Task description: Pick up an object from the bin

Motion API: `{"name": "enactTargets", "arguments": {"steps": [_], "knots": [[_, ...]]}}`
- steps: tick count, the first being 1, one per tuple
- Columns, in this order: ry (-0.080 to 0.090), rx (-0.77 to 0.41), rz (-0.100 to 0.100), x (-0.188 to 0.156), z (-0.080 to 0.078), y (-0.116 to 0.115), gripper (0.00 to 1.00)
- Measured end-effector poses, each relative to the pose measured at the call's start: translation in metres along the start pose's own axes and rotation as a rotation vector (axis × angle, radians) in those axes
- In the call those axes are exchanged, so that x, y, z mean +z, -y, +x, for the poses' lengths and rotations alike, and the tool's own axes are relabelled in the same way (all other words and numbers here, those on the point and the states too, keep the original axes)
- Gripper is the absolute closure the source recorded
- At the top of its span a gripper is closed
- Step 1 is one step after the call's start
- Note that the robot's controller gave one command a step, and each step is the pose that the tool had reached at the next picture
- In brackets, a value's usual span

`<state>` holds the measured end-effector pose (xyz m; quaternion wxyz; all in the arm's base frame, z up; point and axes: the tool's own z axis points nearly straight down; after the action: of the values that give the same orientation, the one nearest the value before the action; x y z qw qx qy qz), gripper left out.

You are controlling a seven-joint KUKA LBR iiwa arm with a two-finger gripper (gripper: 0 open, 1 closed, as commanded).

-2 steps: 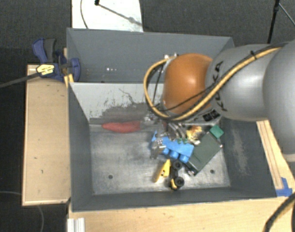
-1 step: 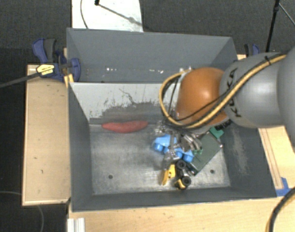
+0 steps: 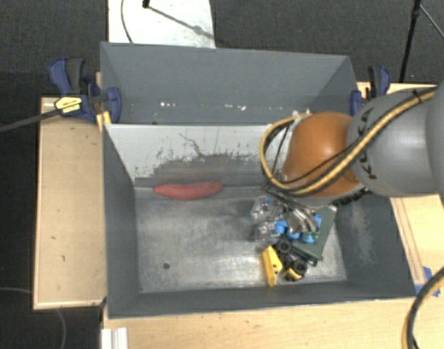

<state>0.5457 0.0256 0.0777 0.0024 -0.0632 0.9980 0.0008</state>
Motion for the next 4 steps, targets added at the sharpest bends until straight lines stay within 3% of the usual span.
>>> {"name": "enactTargets", "arguments": {"steps": [1, 2, 3, 4], "knots": [[0.0, 0.002, 0.0, 0.0, 0.0, 0.0, 1.0], [-0.01, -0.056, 0.0, -0.04, 0.003, -0.001, 1.0], [0.0, 0.008, 0.001, -0.077, 0.016, 0.008, 1.0], [0.001, 0.144, 0.001, -0.066, 0.007, 0.016, 1.0]]}}
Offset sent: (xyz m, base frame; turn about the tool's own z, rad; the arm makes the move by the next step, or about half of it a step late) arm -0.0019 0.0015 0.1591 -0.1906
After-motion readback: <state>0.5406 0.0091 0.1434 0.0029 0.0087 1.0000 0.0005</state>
